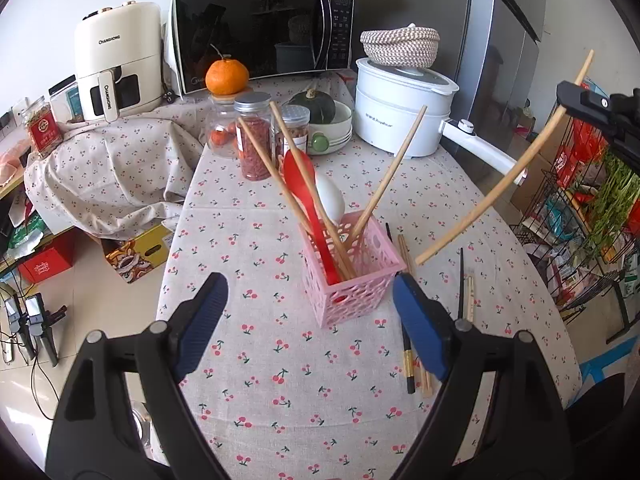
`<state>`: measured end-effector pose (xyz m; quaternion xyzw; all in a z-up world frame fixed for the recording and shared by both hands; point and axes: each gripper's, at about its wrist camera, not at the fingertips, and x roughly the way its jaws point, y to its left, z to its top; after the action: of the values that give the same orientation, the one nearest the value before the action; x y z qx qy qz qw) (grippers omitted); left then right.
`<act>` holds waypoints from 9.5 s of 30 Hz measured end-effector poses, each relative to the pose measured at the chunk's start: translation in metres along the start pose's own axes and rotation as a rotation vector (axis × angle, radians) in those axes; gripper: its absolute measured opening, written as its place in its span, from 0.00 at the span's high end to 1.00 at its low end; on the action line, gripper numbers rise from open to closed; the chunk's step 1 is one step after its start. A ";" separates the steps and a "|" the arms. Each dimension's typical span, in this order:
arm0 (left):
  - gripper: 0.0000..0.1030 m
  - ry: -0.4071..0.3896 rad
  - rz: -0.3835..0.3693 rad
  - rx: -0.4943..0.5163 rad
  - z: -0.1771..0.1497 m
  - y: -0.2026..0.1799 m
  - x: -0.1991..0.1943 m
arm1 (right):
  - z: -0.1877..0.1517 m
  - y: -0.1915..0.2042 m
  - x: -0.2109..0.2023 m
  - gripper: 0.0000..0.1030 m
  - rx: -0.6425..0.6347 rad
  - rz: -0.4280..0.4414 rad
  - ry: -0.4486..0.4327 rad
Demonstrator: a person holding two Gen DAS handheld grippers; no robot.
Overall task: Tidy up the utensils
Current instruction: 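Lower the held wooden chopstick into the pink holder and open the right gripper, then move the right gripper onto a black chopstick and close on it, then lift the black chopstick with the right gripper while the left closes on a wooden chopstick, then lower the wooden chopstick into the holder and open the left gripper while the right carries the black chopstick, then lower the black chopstick into the pink holder and open the right gripper, then move both grippers over the remaining black and wooden chopsticks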
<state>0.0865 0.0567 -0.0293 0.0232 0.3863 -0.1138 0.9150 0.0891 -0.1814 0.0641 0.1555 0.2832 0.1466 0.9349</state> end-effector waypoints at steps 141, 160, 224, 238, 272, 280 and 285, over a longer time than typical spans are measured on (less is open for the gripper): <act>0.17 0.134 -0.077 0.032 -0.026 -0.064 0.035 | -0.102 -0.058 0.081 0.95 -0.106 -0.280 0.409; 0.63 0.205 -0.074 0.145 -0.016 -0.164 0.123 | -0.087 -0.134 0.025 0.95 0.047 -0.333 0.403; 0.91 -0.654 0.039 -0.058 0.051 -0.040 -0.020 | -0.006 -0.017 -0.007 0.95 -0.111 -0.126 0.058; 0.55 -0.416 -0.003 -0.165 0.038 -0.018 0.014 | 0.017 -0.013 0.006 0.95 -0.042 -0.011 -0.072; 0.31 -0.010 0.001 -0.093 -0.007 -0.034 0.018 | 0.017 -0.013 0.025 0.52 0.017 0.162 -0.027; 0.23 0.042 -0.040 0.008 -0.018 -0.074 0.025 | 0.016 -0.049 -0.039 0.41 -0.009 0.034 -0.065; 0.21 0.095 -0.075 0.050 -0.026 -0.102 0.036 | -0.001 -0.083 -0.048 0.36 -0.001 -0.069 0.028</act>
<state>0.0695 -0.0464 -0.0680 0.0368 0.4272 -0.1563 0.8898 0.0661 -0.2735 0.0555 0.1433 0.3012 0.1166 0.9355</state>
